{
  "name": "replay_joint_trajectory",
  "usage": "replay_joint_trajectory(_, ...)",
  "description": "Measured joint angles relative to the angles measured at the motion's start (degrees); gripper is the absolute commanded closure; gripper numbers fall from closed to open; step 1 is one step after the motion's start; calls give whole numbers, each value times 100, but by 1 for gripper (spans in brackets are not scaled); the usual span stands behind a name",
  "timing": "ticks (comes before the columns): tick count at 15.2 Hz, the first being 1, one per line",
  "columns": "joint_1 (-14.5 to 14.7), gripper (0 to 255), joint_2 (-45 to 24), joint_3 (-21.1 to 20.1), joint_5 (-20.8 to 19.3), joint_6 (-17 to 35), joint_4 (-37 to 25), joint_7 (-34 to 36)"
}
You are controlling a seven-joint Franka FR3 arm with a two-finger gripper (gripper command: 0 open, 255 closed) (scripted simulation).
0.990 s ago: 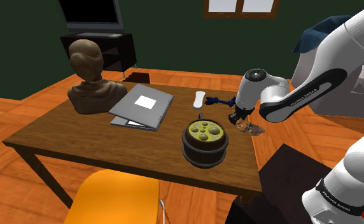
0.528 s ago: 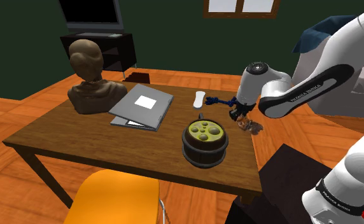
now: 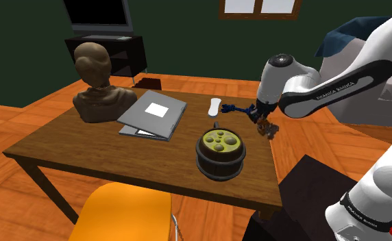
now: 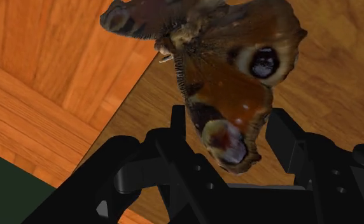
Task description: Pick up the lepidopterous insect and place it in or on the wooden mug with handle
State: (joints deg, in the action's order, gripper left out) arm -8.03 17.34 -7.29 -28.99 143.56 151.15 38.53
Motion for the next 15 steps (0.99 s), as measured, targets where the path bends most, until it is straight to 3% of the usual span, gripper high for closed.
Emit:
replay_joint_trajectory(11, 224, 255, 568, 114, 515, -888, -389, -575)
replay_joint_trajectory(12, 224, 0, 569, 115, 515, -889, -390, -575)
replay_joint_trajectory(15, 276, 0, 660, 201, 732, -833, -183, -558)
